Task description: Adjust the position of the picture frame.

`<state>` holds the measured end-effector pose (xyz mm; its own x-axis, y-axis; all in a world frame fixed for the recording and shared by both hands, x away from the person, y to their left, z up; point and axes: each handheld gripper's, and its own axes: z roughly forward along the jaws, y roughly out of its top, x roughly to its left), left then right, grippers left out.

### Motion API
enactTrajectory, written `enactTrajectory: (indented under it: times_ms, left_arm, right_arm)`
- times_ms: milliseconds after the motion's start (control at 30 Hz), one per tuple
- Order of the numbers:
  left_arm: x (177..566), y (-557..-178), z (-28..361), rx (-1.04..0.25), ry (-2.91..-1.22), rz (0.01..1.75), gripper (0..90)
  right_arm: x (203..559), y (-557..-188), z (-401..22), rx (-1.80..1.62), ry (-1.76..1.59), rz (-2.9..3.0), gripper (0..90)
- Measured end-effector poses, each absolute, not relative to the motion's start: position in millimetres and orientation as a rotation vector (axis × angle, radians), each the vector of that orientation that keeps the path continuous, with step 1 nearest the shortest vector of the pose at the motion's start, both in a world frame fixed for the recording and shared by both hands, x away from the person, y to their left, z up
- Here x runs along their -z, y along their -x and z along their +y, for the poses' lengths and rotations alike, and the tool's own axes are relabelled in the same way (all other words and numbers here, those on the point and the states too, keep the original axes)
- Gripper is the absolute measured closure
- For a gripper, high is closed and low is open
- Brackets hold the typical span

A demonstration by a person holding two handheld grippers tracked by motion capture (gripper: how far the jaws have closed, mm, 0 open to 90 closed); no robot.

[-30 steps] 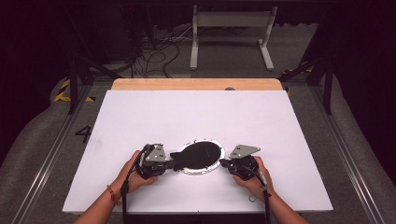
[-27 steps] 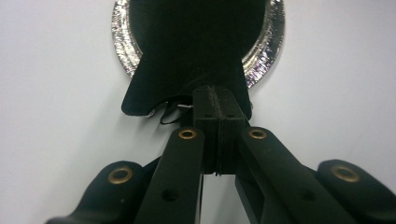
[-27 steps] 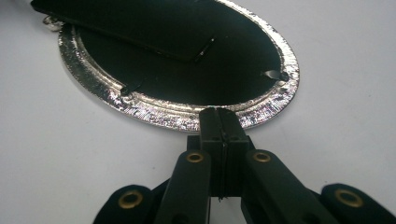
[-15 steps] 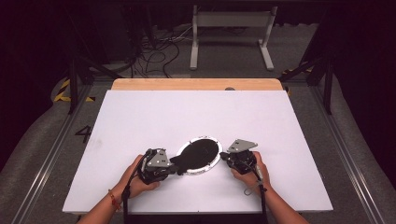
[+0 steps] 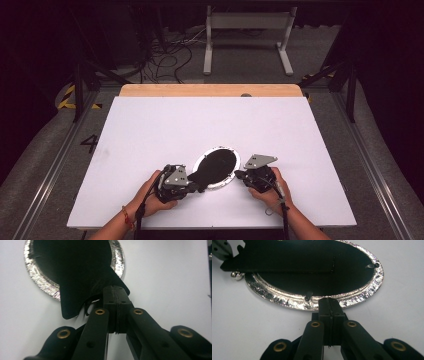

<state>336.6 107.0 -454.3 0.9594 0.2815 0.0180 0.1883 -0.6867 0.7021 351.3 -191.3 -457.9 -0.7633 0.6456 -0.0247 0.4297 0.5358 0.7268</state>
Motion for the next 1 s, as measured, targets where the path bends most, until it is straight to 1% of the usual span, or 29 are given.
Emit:
enactTrajectory:
  times_ms: [167, 700, 1000]
  left_arm:
    - [455, -337, 106, -0.135, -2.338, 0.336, 89.3]
    - [457, -331, 89, -0.143, -2.32, 0.326, 88.6]
    - [458, -329, 78, -0.124, -2.306, 0.323, 88.1]
  right_arm:
    - [460, -355, -191, -1.056, -0.906, 2.441, 90.0]
    - [461, -368, -192, -1.036, -0.927, 2.393, 90.0]
    - [459, -361, -192, -1.023, -0.907, 2.431, 90.0]
